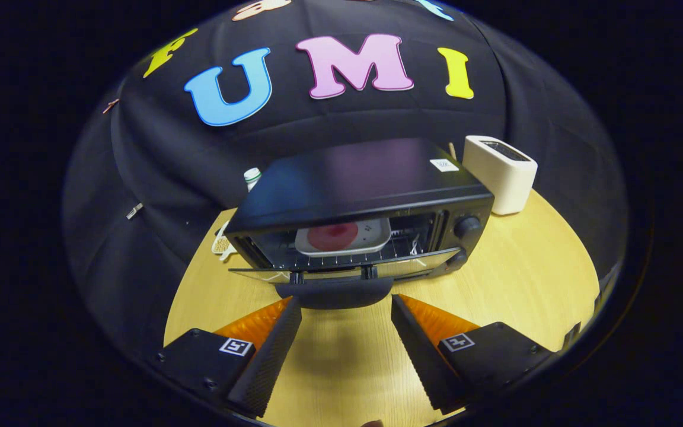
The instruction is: Open the toaster oven, put the food inside, and close the toaster oven door.
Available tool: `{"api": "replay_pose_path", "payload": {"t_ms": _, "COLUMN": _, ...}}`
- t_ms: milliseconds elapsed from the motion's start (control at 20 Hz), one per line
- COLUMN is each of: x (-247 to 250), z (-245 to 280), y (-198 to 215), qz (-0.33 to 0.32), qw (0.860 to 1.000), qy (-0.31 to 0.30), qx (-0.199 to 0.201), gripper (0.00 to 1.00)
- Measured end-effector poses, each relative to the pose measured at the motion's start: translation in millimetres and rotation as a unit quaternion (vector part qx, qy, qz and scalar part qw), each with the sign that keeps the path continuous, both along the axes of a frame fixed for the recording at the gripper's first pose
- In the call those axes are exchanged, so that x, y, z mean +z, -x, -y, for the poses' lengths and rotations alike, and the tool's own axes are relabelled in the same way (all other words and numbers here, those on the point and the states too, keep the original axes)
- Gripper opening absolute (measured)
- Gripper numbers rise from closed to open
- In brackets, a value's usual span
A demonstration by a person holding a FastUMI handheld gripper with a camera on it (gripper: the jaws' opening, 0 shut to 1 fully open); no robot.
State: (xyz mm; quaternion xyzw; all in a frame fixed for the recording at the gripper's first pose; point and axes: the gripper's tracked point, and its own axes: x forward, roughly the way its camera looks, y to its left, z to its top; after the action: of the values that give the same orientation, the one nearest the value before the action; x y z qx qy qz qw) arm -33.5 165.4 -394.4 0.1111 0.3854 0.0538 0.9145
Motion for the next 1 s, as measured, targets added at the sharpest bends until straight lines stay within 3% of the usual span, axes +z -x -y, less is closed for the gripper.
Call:
{"api": "replay_pose_path", "payload": {"t_ms": 450, "x": 90.9, "z": 25.3, "y": -34.1, "qz": 0.104, "qw": 0.995, "qy": -0.009, "qx": 0.01, "gripper": 0.99}}
{"api": "replay_pose_path", "payload": {"t_ms": 1000, "x": 227.7, "z": 107.1, "y": -57.1, "qz": 0.237, "qw": 0.971, "qy": 0.006, "qx": -0.002, "gripper": 0.98}}
